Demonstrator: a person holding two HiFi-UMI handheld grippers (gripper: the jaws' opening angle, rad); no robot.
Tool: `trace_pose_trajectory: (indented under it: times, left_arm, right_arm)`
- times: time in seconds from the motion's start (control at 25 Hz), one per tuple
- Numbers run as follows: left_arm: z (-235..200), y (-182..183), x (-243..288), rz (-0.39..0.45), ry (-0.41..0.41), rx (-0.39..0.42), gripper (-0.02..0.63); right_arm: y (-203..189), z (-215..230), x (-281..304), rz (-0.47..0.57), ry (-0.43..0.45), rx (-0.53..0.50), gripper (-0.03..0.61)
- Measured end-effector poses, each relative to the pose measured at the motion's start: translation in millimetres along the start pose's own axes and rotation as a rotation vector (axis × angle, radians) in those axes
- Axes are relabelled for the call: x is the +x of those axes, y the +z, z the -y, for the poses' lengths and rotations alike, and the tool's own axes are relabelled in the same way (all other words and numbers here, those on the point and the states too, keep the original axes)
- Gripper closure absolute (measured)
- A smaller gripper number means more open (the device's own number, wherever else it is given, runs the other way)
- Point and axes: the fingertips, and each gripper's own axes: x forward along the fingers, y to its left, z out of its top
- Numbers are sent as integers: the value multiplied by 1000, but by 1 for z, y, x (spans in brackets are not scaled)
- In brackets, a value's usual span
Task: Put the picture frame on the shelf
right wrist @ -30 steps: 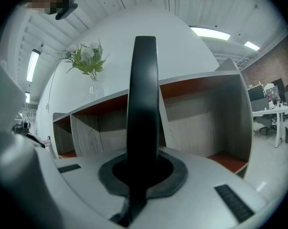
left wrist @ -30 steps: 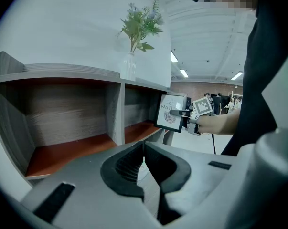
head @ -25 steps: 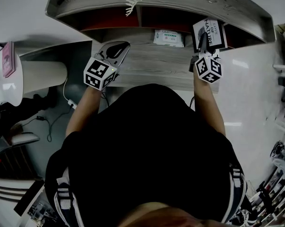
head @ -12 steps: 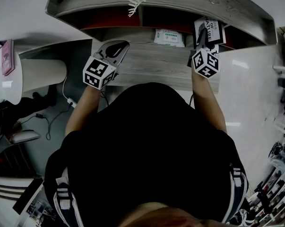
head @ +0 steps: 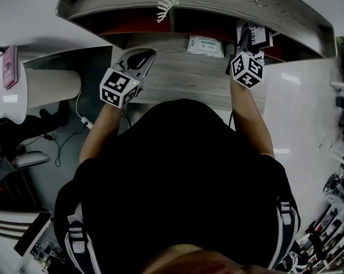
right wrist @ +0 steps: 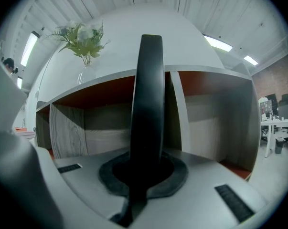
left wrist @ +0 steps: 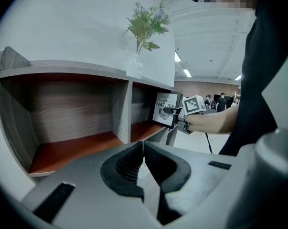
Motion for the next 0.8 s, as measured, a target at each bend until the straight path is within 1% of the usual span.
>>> trace_pose_trajectory:
  times: [0.8]
  left_arm:
    - [-3, -1, -7, -1, 18, -4, 584]
  right_arm:
    - [5, 2, 26, 15, -41, 0, 555]
